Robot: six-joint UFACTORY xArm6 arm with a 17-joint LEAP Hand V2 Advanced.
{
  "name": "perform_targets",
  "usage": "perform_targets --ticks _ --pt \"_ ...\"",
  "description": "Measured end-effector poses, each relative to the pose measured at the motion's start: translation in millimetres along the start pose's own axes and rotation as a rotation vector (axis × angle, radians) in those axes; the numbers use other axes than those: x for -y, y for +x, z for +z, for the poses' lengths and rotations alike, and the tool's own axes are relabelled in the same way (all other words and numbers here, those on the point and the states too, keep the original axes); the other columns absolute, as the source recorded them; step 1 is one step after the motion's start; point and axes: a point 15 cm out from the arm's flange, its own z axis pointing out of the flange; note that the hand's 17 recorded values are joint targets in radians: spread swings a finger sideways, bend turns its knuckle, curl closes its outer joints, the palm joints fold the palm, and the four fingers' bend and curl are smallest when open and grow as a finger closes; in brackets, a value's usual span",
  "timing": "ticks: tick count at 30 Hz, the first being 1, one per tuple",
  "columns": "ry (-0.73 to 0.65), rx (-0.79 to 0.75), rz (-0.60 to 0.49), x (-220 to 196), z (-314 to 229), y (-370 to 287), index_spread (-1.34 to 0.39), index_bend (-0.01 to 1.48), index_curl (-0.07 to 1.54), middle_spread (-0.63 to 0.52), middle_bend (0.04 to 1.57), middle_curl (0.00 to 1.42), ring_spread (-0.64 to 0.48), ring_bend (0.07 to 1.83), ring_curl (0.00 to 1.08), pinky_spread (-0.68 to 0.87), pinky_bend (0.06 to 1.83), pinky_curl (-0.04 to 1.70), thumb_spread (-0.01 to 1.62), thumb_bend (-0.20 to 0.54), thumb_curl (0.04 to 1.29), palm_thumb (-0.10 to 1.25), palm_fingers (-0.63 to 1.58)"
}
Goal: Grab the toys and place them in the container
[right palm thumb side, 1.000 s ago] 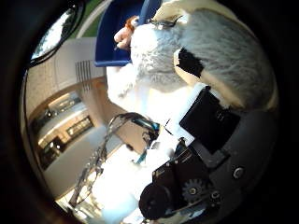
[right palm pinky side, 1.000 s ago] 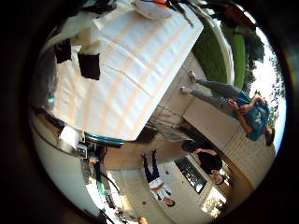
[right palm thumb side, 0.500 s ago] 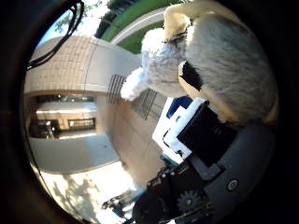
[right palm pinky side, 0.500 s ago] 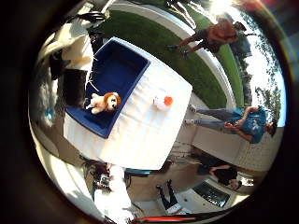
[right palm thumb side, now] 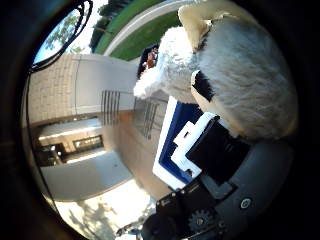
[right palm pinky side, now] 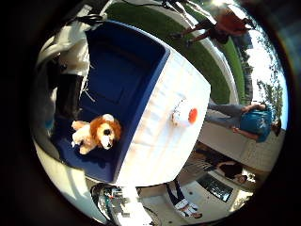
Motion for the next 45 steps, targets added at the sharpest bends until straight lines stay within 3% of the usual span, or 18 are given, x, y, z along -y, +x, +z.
perform_targets --ticks 4,7,8,11,15,20,29,36,45 --pt "-0.018 0.002 0.009 -5 1 6 -0.86 0.66 1.09 -0.20 1.20 1.01 -0.05 1.46 0.75 0.18 1.43 0.96 1.17 -0.035 0.63 0.85 0.68" --pt "-0.037 0.004 0.005 -8 3 8 -0.68 0.42 1.01 -0.12 0.69 0.82 0.07 1.23 0.71 0.26 1.39 0.95 1.17 -0.038 0.59 0.80 -0.12" --pt "-0.052 0.007 0.009 -12 4 12 -0.65 0.36 0.95 -0.08 0.58 0.74 0.12 1.11 0.64 0.29 1.32 0.90 1.17 -0.035 0.58 0.79 -0.21" --pt "-0.090 0.021 -0.015 -20 9 23 -0.59 0.25 0.80 -0.01 0.35 0.59 0.21 0.80 0.46 0.36 1.15 0.78 1.16 -0.028 0.56 0.79 -0.24" --pt "-0.095 0.038 -0.063 -28 -1 41 -0.55 0.13 0.67 0.03 0.20 0.49 0.26 0.63 0.37 0.42 1.00 0.68 1.15 -0.025 0.54 0.79 -0.17" --pt "-0.062 0.042 -0.009 -43 -33 88 -0.50 0.12 0.53 0.05 0.16 0.42 0.29 0.54 0.33 0.47 0.87 0.59 1.14 -0.030 0.52 0.78 -0.11" --pt "0.016 0.034 0.198 -78 -60 228 -0.40 0.14 0.42 0.06 0.18 0.38 0.29 0.50 0.31 0.49 0.75 0.50 1.14 -0.039 0.50 0.71 -0.02" --pt "-0.039 -0.016 0.278 -81 0 303 -0.29 0.15 0.36 0.06 0.20 0.37 0.28 0.49 0.31 0.48 0.67 0.44 1.15 -0.032 0.47 0.67 0.02" --pt "-0.126 -0.001 0.302 -78 67 321 -0.18 0.18 0.34 0.05 0.19 0.36 0.28 0.46 0.30 0.47 0.60 0.39 1.15 -0.027 0.45 0.67 0.12"
